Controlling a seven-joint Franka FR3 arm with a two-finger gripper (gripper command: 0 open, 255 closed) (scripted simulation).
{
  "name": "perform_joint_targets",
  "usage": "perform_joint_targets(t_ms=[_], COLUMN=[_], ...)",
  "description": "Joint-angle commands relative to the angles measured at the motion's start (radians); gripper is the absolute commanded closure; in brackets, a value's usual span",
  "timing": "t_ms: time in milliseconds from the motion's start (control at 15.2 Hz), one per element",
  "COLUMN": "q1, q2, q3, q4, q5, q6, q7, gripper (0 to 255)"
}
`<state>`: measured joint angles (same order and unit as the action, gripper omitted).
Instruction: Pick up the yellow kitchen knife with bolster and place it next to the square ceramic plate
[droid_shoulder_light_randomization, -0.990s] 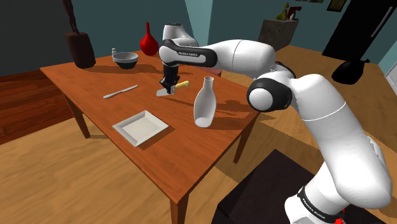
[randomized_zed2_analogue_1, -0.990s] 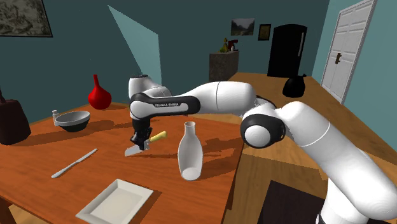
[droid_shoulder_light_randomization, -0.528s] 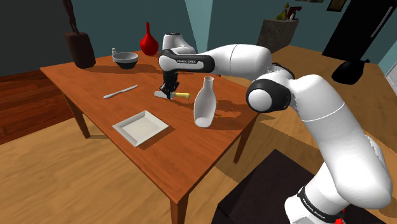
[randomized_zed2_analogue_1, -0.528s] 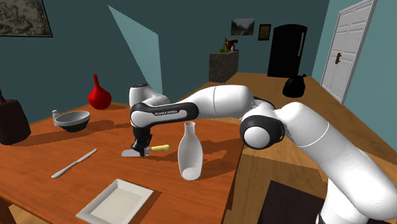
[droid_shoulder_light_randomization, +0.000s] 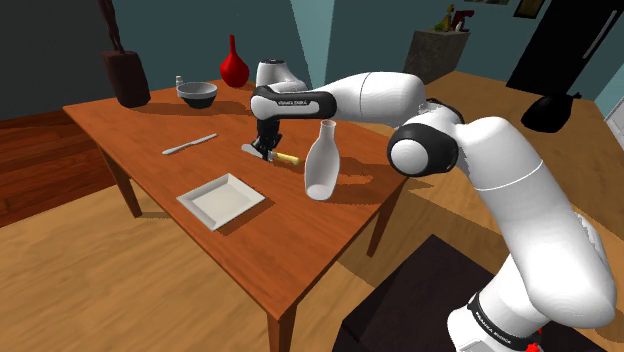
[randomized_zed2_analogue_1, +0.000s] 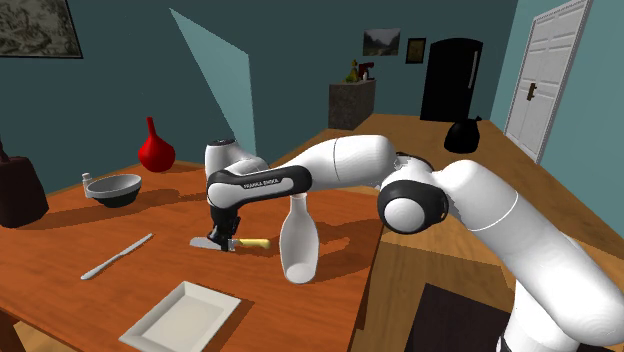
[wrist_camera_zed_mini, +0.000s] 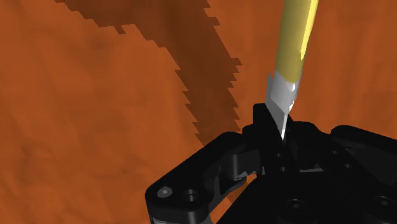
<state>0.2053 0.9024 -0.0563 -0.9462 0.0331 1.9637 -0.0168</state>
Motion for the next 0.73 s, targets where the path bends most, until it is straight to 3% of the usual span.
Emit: perform_joint_targets(t_ms=[0, 66, 132, 462, 660], q1=[0.0, 0.0, 0.0, 0.0, 0.001], q2=[0.0, 0.0, -0.001, -0.001, -0.04], q3=[0.0, 0.0, 0.0, 0.0, -0.001], q4=[-0.001, -0.001, -0.002, -0.002, 0.029], q5=[0.0, 0.0, 0.0, 0.0, -0.001], q6=[0.001, 0.001, 0.001, 0.001, -0.069], q7=[0.0, 0.0, 0.0, 0.0, 0.001], gripper=[255, 255, 0, 0, 0])
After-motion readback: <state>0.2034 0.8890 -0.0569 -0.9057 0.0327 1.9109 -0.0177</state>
